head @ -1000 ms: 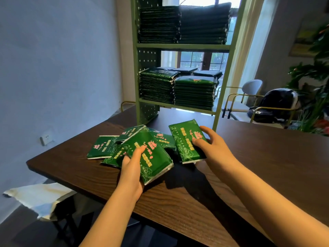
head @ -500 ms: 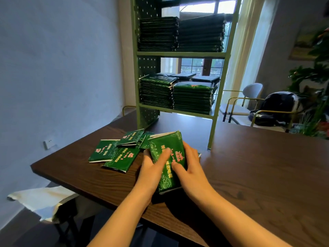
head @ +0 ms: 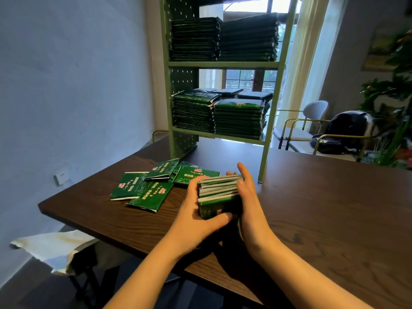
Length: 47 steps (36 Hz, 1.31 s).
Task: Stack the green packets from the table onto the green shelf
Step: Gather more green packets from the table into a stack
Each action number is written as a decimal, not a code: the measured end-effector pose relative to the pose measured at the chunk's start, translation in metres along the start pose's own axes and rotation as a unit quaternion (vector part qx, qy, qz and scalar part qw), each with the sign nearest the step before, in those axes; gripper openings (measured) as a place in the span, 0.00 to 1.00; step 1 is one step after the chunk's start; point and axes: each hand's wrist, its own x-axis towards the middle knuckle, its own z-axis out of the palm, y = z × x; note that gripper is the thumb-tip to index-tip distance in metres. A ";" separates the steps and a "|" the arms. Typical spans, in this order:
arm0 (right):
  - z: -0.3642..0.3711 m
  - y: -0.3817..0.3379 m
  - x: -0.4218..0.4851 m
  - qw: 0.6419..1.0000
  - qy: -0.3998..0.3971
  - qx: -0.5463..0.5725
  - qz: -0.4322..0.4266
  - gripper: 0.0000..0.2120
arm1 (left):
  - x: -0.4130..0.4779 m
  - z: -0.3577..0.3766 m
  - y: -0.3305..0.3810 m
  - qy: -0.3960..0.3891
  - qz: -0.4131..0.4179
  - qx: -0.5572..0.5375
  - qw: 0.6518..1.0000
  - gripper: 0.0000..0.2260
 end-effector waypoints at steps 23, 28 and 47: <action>-0.005 -0.069 0.023 0.960 -0.126 -0.244 0.052 0.29 | 0.048 -0.013 0.092 0.115 -0.191 -0.127 0.967 0.07; 0.012 -0.099 0.037 0.965 -0.116 -0.235 0.016 0.22 | 0.068 -0.013 0.135 0.096 -0.200 -0.205 0.953 0.16; 0.062 -0.221 0.093 0.976 -0.066 -0.183 -0.101 0.11 | 0.128 -0.015 0.261 -0.023 -0.081 -0.210 0.974 0.10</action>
